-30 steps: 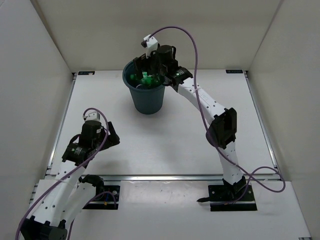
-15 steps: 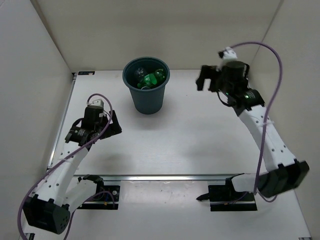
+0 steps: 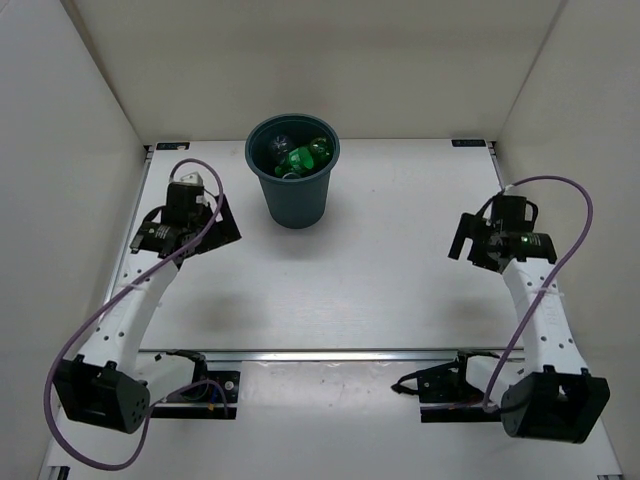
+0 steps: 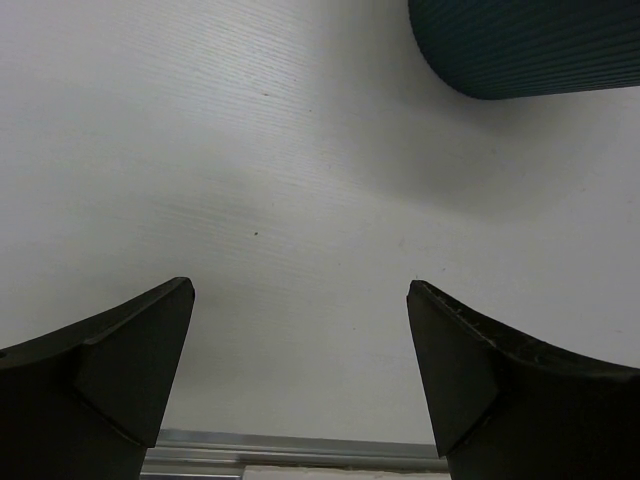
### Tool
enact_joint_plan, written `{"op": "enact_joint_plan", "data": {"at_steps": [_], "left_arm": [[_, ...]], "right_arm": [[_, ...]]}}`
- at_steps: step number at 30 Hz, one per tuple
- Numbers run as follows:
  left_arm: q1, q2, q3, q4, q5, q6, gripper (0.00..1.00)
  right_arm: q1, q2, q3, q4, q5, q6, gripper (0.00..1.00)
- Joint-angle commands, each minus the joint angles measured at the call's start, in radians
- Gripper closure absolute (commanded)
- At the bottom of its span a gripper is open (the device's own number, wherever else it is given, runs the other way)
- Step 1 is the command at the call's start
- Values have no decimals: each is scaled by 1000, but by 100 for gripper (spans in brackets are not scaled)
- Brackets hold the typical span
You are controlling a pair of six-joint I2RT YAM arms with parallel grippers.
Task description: Put the plastic bottles in the bin
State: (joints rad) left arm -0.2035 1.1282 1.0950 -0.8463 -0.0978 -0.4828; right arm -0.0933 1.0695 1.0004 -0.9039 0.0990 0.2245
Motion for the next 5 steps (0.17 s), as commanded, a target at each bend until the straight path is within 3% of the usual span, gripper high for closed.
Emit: {"op": "enact_joint_plan", "data": {"at_steps": [1, 5], "left_arm": [[13, -59, 22, -40, -65, 6, 1], [21, -93, 6, -50, -69, -2, 1]], "right_arm": [[55, -92, -25, 31, 57, -30, 1], [-6, -131, -25, 66, -33, -51, 1]]}}
